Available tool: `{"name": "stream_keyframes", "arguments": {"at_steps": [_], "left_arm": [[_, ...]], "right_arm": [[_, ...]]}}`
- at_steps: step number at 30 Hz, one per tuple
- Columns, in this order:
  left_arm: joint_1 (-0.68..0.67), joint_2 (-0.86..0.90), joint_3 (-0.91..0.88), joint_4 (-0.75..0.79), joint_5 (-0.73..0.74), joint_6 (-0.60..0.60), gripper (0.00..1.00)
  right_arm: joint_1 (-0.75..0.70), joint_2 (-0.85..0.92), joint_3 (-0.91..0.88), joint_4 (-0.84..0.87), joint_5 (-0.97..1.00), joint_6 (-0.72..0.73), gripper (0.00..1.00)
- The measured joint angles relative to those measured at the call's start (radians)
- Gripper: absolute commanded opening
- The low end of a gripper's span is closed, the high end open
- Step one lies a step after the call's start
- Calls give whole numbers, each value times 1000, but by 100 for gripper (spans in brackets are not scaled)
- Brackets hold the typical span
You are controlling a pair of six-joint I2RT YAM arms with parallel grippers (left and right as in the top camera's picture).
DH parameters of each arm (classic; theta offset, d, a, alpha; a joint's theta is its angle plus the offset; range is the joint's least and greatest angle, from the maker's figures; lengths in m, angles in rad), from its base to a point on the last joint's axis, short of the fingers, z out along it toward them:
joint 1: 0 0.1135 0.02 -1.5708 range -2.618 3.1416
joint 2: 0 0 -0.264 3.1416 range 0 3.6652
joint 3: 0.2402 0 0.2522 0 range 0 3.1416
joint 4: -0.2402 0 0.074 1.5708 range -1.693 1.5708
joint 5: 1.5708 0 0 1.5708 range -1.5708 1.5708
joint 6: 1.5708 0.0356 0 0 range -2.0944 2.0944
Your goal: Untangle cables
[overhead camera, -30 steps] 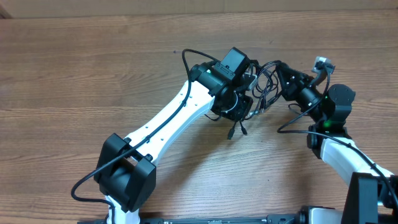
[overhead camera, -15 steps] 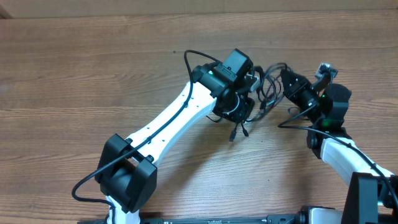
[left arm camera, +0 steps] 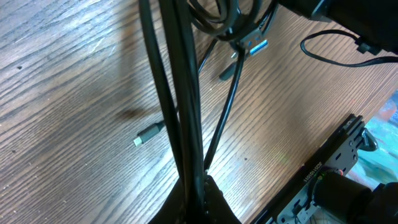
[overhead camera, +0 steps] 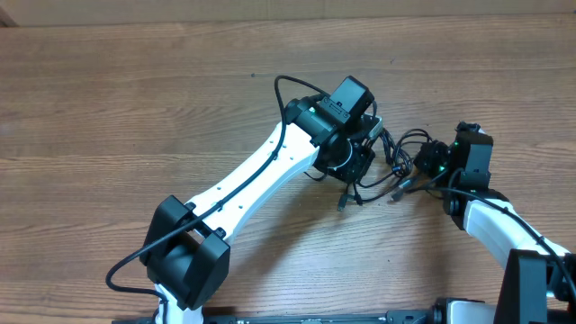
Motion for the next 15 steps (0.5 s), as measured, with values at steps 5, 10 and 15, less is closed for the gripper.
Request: {"name": "stream_keyframes", "arguments": {"at_steps": [5, 10, 15], "left_arm": [[0, 0, 0, 1, 0, 0, 4], [0, 0, 0, 1, 1, 0, 4], [0, 0, 0, 2, 3, 3, 4]], "right_arm": [[1, 0, 0, -37, 93, -77, 4], [2, -5, 0, -55, 222, -182, 4], [3, -71, 0, -55, 299, -261, 4]]}}
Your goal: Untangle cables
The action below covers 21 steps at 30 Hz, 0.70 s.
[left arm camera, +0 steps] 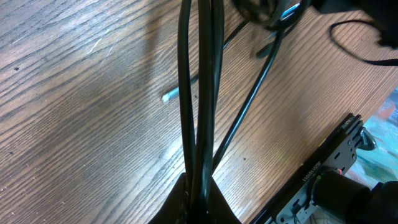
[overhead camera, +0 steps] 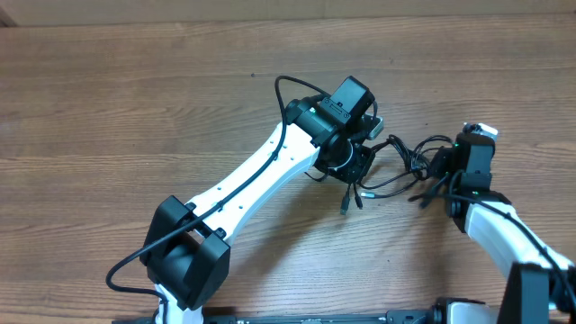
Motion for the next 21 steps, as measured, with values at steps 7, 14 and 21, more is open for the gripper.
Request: {"name": "stream_keyframes", "arguments": {"at_steps": [7, 14, 21], "left_arm": [[0, 0, 0, -4, 0, 10, 4], [0, 0, 0, -19, 0, 27, 4], [0, 0, 0, -31, 0, 27, 4]], "right_arm": [[0, -177, 0, -1, 48, -87, 4], [2, -369, 0, -9, 120, -217, 4], [3, -534, 0, -14, 142, -377, 4]]}}
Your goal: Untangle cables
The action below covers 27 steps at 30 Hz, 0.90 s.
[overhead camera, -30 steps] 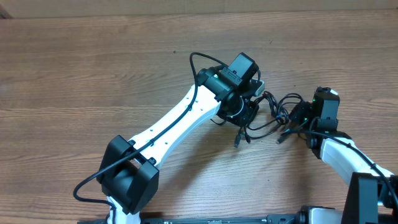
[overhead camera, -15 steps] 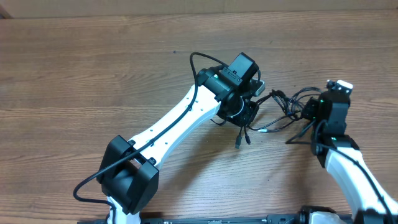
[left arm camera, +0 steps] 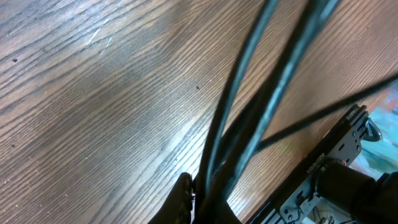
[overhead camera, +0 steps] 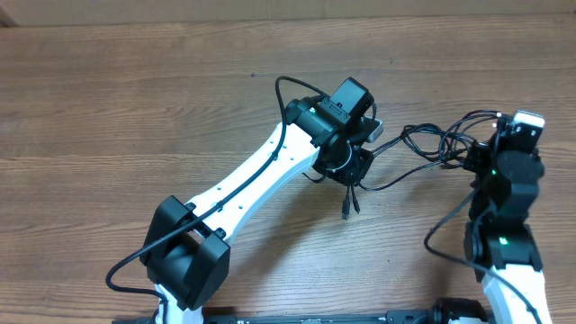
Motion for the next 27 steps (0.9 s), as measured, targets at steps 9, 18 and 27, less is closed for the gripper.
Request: {"name": "stream_keyframes", "arguments": {"at_steps": [9, 18, 27], "left_arm": [[0, 0, 0, 0, 0, 0, 4], [0, 0, 0, -3, -5, 1, 4], [0, 0, 0, 3, -8, 1, 4]], "right_arm": [[11, -100, 0, -34, -89, -87, 10], [21, -63, 0, -271, -297, 38, 27], [21, 48, 0, -392, -336, 111, 75]]}}
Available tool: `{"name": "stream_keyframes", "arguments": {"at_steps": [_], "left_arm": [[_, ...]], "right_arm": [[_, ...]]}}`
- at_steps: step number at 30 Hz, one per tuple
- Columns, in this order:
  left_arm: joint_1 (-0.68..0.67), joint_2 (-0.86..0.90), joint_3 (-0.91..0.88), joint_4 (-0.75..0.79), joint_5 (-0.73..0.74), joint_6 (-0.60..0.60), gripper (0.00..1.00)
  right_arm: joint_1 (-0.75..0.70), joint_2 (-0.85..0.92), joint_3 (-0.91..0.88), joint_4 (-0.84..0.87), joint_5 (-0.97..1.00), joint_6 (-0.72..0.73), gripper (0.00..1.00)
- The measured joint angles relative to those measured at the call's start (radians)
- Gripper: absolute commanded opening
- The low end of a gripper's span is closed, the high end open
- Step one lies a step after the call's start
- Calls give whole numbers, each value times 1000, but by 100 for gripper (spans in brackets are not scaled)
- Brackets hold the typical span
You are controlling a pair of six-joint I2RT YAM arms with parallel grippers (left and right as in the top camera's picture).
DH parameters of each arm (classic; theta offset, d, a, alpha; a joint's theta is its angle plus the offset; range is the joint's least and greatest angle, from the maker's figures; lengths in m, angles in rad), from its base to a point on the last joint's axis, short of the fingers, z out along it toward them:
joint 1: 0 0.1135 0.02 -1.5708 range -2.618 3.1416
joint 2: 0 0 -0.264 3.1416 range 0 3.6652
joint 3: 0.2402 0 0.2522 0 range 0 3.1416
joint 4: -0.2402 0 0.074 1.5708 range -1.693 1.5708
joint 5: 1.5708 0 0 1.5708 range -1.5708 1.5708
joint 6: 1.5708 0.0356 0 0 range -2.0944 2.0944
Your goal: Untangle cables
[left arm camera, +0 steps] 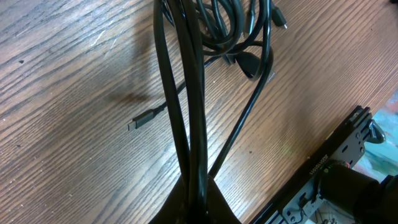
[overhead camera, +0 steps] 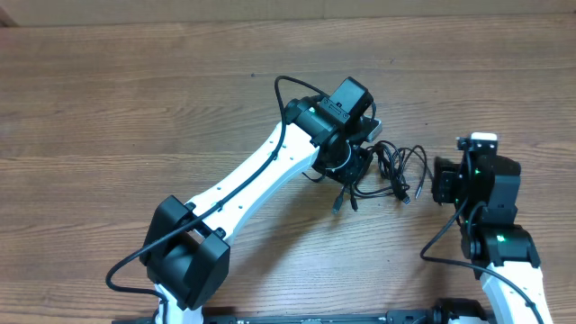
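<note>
A bundle of black cables (left arm camera: 186,118) runs up from my left gripper (left arm camera: 199,196), which is shut on it. The strands end in a loose coil (left arm camera: 233,34) lying slack on the table. One thin strand ends in a small plug (left arm camera: 138,122), and a thicker connector (left arm camera: 249,63) lies by the coil. From overhead the tangle (overhead camera: 394,169) sits just right of my left gripper (overhead camera: 353,162). My right gripper (overhead camera: 440,181) stands to the right of the tangle, apart from it, open and holding nothing.
The wooden table (overhead camera: 135,108) extends far to the left and back. The black frame of the robot base (left arm camera: 336,165) lines the near table edge. The left arm's own black cable (overhead camera: 281,90) loops above its wrist.
My right gripper has let go of the cables and now sits lower and further left. The cables, then stretched taut to the right, have fallen back into a slack coil beside my left gripper.
My left gripper stayed shut on the bundle throughout. My right gripper first held the tangle close to the left one. It then stood further right, then far right with the strands drawn out taut. Now it is free and the cables lie loose.
</note>
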Motion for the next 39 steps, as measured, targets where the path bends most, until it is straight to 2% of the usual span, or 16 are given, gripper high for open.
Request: {"name": "stream_keyframes", "arguments": {"at_steps": [2, 3, 4, 5, 8, 11, 12, 15, 17, 19, 21, 26, 29, 31, 39], "left_arm": [[0, 0, 0, 0, 0, 0, 4], [0, 0, 0, 0, 0, 0, 6], [0, 0, 0, 0, 0, 1, 12], [0, 0, 0, 0, -1, 7, 14], [0, 0, 0, 0, -3, 8, 5], [0, 0, 0, 0, -8, 18, 4], [0, 0, 0, 0, -8, 18, 7], [0, 0, 0, 1, -10, 27, 39], [0, 0, 0, 1, -12, 22, 54], [0, 0, 0, 0, -23, 22, 57], [0, 0, 0, 1, -35, 26, 66], [3, 0, 0, 1, -71, 26, 71], [20, 0, 0, 8, -81, 27, 89], [40, 0, 0, 19, -91, 28, 92], [127, 0, 0, 80, -198, 25, 88]], "right_arm": [[0, 14, 0, 1, -21, 13, 96], [0, 20, 0, 2, -39, 15, 100], [0, 24, 0, 5, -59, 17, 100], [0, 29, 0, 6, -81, 18, 100], [0, 38, 0, 9, -157, 23, 100], [0, 45, 0, 13, -253, 24, 100], [0, 47, 0, 14, -281, 26, 100], [0, 55, 0, 14, -378, 26, 100], [0, 65, 0, 14, -428, 26, 100], [0, 77, 0, 14, -468, 26, 100], [0, 94, 0, 15, -496, 26, 100], [0, 131, 0, 15, -534, 26, 100], [0, 134, 0, 19, -541, 26, 100], [0, 134, 0, 24, -546, 26, 100], [0, 134, 0, 24, -552, 26, 100]]}}
